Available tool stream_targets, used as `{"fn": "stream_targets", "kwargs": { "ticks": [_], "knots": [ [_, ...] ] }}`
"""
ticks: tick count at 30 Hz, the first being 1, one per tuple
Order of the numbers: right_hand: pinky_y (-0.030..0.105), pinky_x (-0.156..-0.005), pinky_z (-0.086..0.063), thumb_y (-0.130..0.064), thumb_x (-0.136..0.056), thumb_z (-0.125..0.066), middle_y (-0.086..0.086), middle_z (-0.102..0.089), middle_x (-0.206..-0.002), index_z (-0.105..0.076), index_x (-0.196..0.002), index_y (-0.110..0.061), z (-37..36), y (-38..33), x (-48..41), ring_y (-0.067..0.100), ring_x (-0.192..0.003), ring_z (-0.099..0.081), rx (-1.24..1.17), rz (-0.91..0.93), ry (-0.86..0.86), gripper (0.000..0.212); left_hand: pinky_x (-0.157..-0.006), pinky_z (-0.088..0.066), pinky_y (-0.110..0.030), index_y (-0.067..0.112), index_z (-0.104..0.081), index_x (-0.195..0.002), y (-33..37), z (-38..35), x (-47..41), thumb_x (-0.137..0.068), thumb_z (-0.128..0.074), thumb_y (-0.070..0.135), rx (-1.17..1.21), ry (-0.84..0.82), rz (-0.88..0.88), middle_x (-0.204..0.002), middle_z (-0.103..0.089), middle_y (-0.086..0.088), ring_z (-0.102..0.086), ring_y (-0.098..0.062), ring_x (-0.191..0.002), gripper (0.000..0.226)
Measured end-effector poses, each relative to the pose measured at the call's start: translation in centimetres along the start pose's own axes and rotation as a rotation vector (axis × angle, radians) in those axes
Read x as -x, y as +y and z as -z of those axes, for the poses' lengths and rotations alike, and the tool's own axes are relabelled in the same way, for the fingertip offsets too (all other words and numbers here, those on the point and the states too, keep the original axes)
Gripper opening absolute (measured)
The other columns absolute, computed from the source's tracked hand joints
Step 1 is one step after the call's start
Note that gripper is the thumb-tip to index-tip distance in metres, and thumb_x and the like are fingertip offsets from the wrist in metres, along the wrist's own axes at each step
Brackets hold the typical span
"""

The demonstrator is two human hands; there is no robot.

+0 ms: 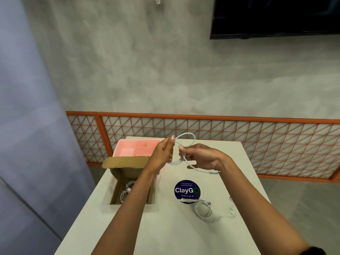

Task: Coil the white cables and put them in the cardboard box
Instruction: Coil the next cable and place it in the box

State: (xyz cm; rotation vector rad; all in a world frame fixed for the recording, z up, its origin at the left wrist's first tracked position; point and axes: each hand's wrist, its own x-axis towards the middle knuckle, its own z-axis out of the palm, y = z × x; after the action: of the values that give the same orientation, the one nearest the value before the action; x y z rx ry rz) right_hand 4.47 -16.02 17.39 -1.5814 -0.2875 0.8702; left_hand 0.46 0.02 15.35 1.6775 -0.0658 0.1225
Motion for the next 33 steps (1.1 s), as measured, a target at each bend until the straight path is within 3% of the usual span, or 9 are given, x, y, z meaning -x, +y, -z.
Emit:
{"fn": "stream_targets", "kwargs": {
  "ticks": [2, 5, 9, 13, 17, 20, 23, 28, 33],
  "knots": [
    [0.029, -0.076, -0.048, -0.015, -0.088, -0.065, 0.000, -0.061, -0.083, -0.060, -0.094, -0.010, -0.4, -0.2, 0.1, 0.012, -0.082, -0.057, 0.060, 0.038, 0.052, 0.010, -0.044, -0.022, -0.018, 0.020, -0.046, -0.080, -0.2, -0.2, 0.0, -0.101, -0.038, 0.035, 0.004, 0.005, -0.003, -0.059, -0.023, 0.007, -0.021, -0.005, -0.049, 0.028],
    [0.024, -0.066, -0.055, -0.001, -0.085, -0.065, 0.011, -0.063, -0.085, -0.060, -0.105, 0.004, -1.1, -0.6, 0.3, 0.018, -0.074, -0.063, 0.151, 0.066, 0.209, 0.021, -0.045, -0.023, -0.018, 0.020, -0.046, -0.079, -0.3, -0.4, 0.0, -0.102, -0.036, 0.034, -0.030, 0.037, -0.025, -0.058, -0.026, 0.006, -0.024, -0.005, -0.048, 0.028],
    [0.031, -0.077, -0.058, -0.017, -0.080, -0.074, 0.012, -0.070, -0.079, -0.070, -0.094, 0.006, -1.2, -1.7, 0.6, 0.020, -0.071, -0.069, 0.520, -0.014, 0.370, 0.026, -0.055, -0.032, -0.026, 0.011, -0.049, -0.082, -1.2, -0.3, -0.5, -0.101, -0.036, 0.038, -0.194, 0.136, -0.087, -0.064, -0.040, -0.003, -0.036, -0.011, -0.057, 0.035],
    [0.027, -0.072, -0.047, -0.026, -0.085, -0.069, 0.009, -0.073, -0.087, -0.073, -0.093, -0.001, -1.8, -3.6, 1.5, 0.016, -0.082, -0.066, 0.849, 0.000, 0.421, 0.027, -0.057, -0.032, -0.029, 0.015, -0.048, -0.078, -1.6, -0.3, -0.7, -0.101, -0.037, 0.036, -0.209, 0.179, -0.108, -0.062, -0.041, 0.002, -0.037, -0.012, -0.058, 0.033],
    [0.028, -0.068, -0.045, -0.024, -0.087, -0.067, 0.006, -0.068, -0.081, -0.072, -0.091, -0.002, -2.2, -4.7, 2.2, 0.016, -0.074, -0.059, 1.005, 0.027, 0.471, 0.023, -0.064, -0.036, -0.030, 0.006, -0.053, -0.086, -1.5, -0.6, -1.1, -0.102, -0.036, 0.034, -0.269, 0.195, -0.157, -0.071, -0.050, -0.004, -0.044, -0.015, -0.068, 0.036],
    [0.028, -0.067, -0.042, -0.020, -0.096, -0.054, 0.005, -0.064, -0.092, -0.062, -0.090, -0.009, -2.2, -5.3, 2.6, 0.019, -0.087, -0.059, 0.909, 0.173, 0.464, 0.014, -0.062, -0.034, -0.029, 0.006, -0.054, -0.087, -1.7, -0.4, -1.2, -0.102, -0.036, 0.033, -0.301, 0.197, -0.161, -0.070, -0.048, -0.002, -0.041, -0.013, -0.067, 0.036],
    [0.031, -0.079, -0.046, -0.017, -0.100, -0.044, 0.007, -0.068, -0.104, -0.047, -0.083, -0.017, -2.2, -5.5, 2.6, 0.019, -0.094, -0.066, 0.507, 0.312, 0.419, 0.018, -0.060, -0.031, -0.031, 0.001, -0.051, -0.088, -2.2, -0.3, -1.1, -0.103, -0.035, 0.031, -0.292, 0.185, -0.142, -0.066, -0.042, -0.003, -0.036, -0.012, -0.062, 0.038],
    [0.025, -0.069, -0.056, -0.012, -0.103, -0.036, 0.019, -0.068, -0.098, -0.043, -0.096, -0.007, -2.6, -5.8, 2.4, 0.018, -0.072, -0.067, 0.093, 0.404, 0.390, 0.011, -0.057, -0.031, -0.023, 0.000, -0.052, -0.092, -2.4, -1.0, -1.0, -0.103, -0.035, 0.028, -0.300, 0.157, -0.091, -0.070, -0.046, -0.005, -0.037, -0.013, -0.063, 0.035],
    [0.024, -0.062, -0.057, -0.011, -0.102, -0.038, 0.014, -0.069, -0.082, -0.045, -0.087, -0.008, -3.1, -5.9, 2.4, 0.013, -0.057, -0.065, 0.068, 0.458, 0.413, 0.017, -0.063, -0.034, -0.031, -0.001, -0.054, -0.097, -3.2, -1.7, -0.6, -0.103, -0.036, 0.027, -0.358, 0.134, -0.101, -0.075, -0.053, -0.007, -0.041, -0.016, -0.066, 0.033]
  ]
}}
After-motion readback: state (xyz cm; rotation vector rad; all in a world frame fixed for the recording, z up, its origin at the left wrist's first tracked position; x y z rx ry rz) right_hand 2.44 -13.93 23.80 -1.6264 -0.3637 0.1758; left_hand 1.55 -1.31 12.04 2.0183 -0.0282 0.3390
